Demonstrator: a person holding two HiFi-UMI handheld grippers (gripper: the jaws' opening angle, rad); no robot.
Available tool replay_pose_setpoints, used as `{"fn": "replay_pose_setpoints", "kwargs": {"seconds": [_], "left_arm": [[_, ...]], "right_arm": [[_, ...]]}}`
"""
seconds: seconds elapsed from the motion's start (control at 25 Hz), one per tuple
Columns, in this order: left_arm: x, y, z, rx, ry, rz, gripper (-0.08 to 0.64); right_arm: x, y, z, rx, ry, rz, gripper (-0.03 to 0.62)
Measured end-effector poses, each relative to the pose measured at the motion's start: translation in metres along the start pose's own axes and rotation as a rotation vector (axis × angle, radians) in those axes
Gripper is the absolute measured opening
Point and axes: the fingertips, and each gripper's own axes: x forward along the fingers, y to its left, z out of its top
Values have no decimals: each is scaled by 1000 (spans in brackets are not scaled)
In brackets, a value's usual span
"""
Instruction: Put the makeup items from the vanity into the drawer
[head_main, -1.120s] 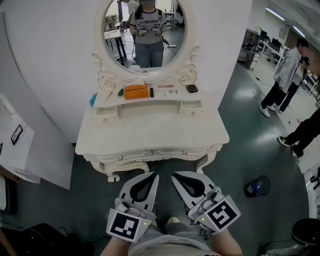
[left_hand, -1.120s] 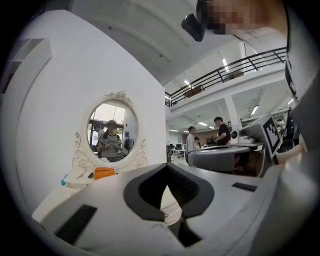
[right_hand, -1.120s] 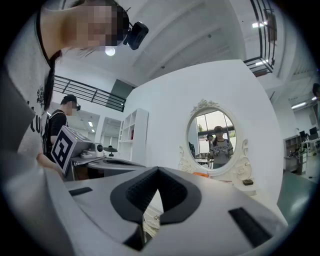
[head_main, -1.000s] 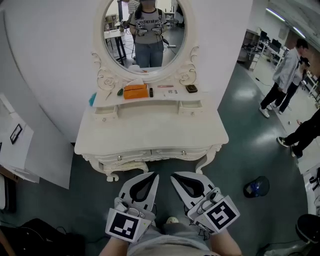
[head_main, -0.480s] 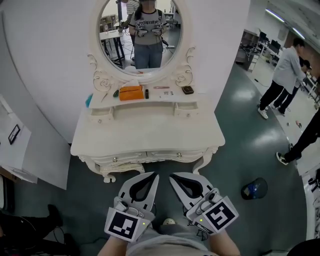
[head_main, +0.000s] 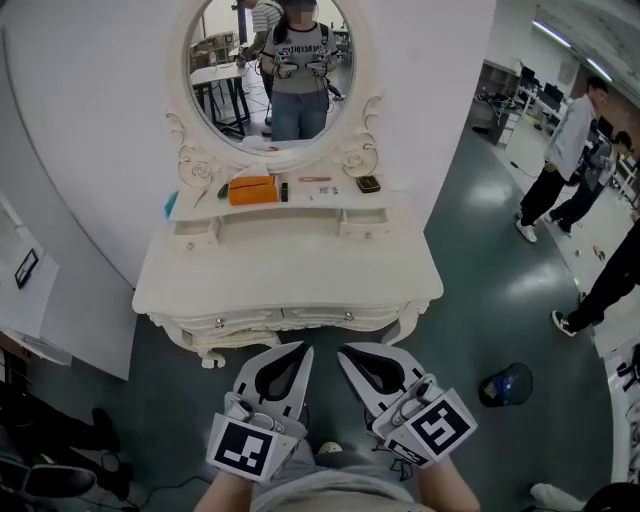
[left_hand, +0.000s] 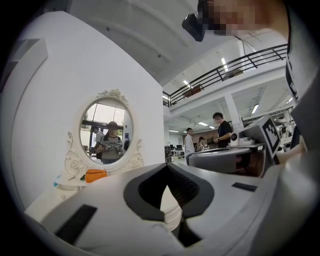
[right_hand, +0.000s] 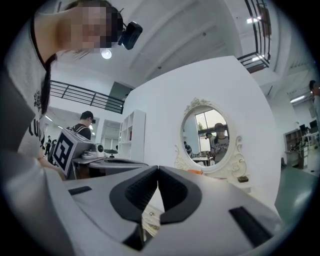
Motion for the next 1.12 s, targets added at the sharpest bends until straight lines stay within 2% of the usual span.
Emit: {"fn": "replay_pose_setpoints", "kwargs": {"seconds": [0.28, 0.48, 1.12], "left_arm": [[25, 9, 2, -3, -2, -16, 8], [51, 23, 1, 7, -2, -71, 9], [131, 121, 8, 15, 11, -243, 9]], "right_arm": [[6, -27, -1, 9, -4, -40, 26], [22, -51, -2, 7, 5, -91, 26], [126, -115, -6, 53, 10, -240, 28]]}}
